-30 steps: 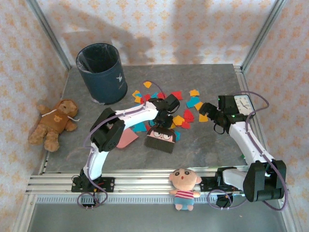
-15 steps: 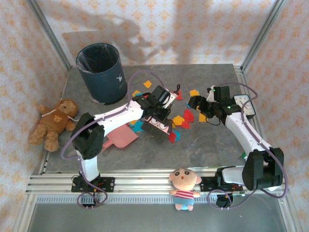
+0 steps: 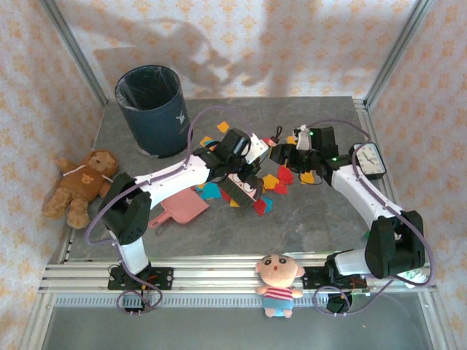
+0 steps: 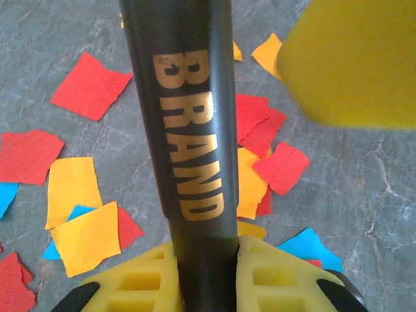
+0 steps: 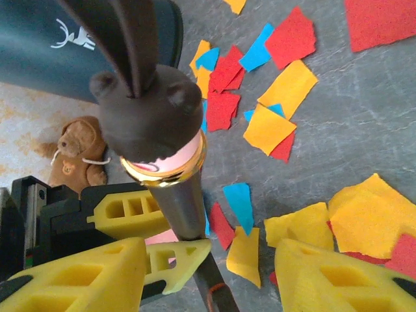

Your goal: Sweep away the paper scraps from the table

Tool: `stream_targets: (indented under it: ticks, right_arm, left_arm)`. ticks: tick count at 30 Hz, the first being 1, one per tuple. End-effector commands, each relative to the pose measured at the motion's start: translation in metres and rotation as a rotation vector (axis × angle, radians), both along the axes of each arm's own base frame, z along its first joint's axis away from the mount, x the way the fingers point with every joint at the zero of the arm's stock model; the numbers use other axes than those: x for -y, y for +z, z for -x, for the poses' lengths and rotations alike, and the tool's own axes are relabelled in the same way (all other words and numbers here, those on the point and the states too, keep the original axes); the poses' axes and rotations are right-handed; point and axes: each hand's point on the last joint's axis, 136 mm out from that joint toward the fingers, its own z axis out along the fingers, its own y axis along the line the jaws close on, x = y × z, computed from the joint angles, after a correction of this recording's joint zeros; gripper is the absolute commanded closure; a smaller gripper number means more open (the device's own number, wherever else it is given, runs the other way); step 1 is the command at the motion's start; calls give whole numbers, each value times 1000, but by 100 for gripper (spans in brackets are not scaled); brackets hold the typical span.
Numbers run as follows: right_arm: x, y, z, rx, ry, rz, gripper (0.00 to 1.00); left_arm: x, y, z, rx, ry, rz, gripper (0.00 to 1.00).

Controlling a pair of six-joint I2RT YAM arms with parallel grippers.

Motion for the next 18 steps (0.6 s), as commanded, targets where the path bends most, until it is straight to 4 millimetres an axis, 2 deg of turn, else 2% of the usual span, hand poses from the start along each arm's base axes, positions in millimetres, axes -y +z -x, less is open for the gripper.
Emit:
stream_targets:
  ticks: [1, 7, 18]
  right_arm:
    - [-11, 22, -6, 54, 40, -47, 49]
    - [-18, 22, -7, 54, 63, -52, 49]
    - [-31, 19, -7, 52, 97, -37, 48]
  left_arm:
    - [7, 34, 5, 75, -60, 85, 81]
    - [13, 39, 15, 62, -112, 131, 81]
    - [16, 37, 19, 35, -127, 133, 81]
